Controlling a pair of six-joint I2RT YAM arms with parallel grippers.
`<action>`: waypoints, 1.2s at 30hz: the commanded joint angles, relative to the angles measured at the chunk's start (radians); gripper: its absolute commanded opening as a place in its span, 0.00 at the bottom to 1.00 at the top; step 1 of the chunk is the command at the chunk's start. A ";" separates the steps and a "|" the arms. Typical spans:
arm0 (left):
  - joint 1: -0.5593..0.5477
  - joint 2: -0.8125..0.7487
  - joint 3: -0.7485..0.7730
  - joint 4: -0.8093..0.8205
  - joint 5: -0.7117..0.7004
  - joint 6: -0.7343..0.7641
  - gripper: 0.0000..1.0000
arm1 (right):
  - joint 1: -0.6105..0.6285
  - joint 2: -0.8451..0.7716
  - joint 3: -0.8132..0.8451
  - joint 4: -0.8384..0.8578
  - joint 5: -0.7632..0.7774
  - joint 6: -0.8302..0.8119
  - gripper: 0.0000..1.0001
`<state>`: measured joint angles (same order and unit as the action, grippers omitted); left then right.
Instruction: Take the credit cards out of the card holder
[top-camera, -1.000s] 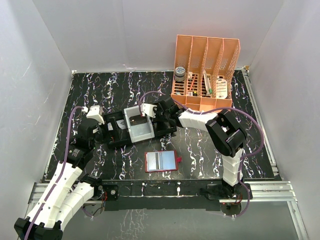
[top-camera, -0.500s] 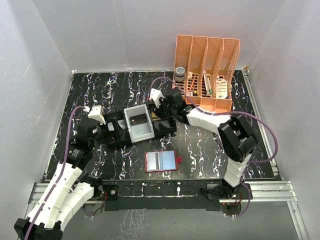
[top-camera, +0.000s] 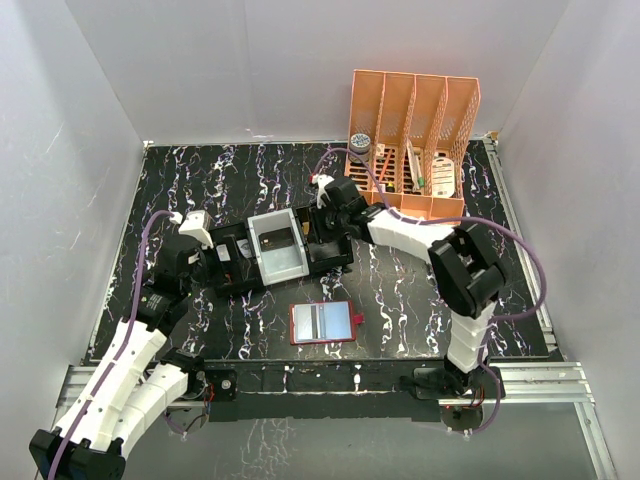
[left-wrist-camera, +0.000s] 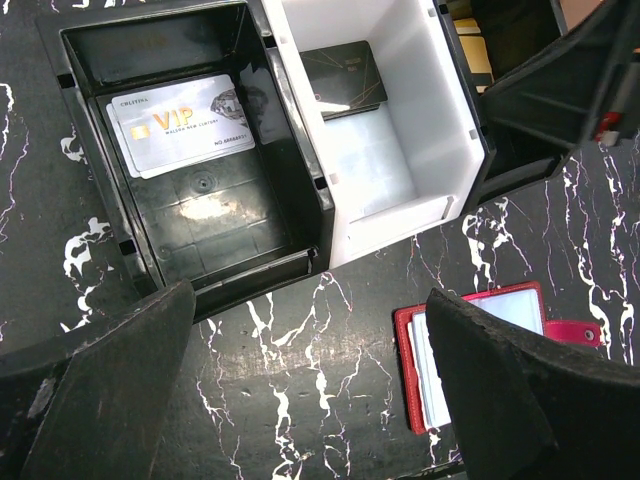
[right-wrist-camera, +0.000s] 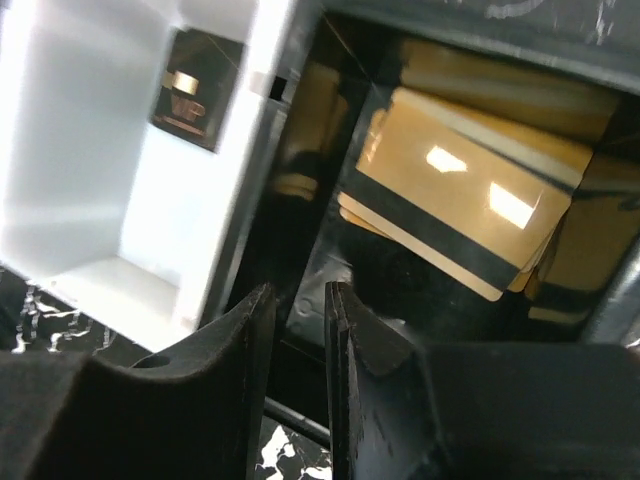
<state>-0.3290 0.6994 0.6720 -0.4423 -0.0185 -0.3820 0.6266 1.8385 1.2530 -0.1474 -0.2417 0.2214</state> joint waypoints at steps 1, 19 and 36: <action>0.006 -0.008 0.010 -0.004 -0.008 -0.004 0.99 | 0.003 0.089 0.107 -0.218 0.054 0.069 0.25; 0.005 0.008 0.009 0.004 0.006 0.000 0.99 | 0.026 0.225 0.198 -0.194 0.314 0.117 0.38; 0.005 0.062 0.011 0.007 0.039 0.007 0.99 | 0.045 0.299 0.322 -0.242 0.326 -0.014 0.44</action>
<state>-0.3290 0.7719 0.6720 -0.4416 0.0082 -0.3847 0.6659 2.1109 1.5158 -0.3477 0.0788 0.2550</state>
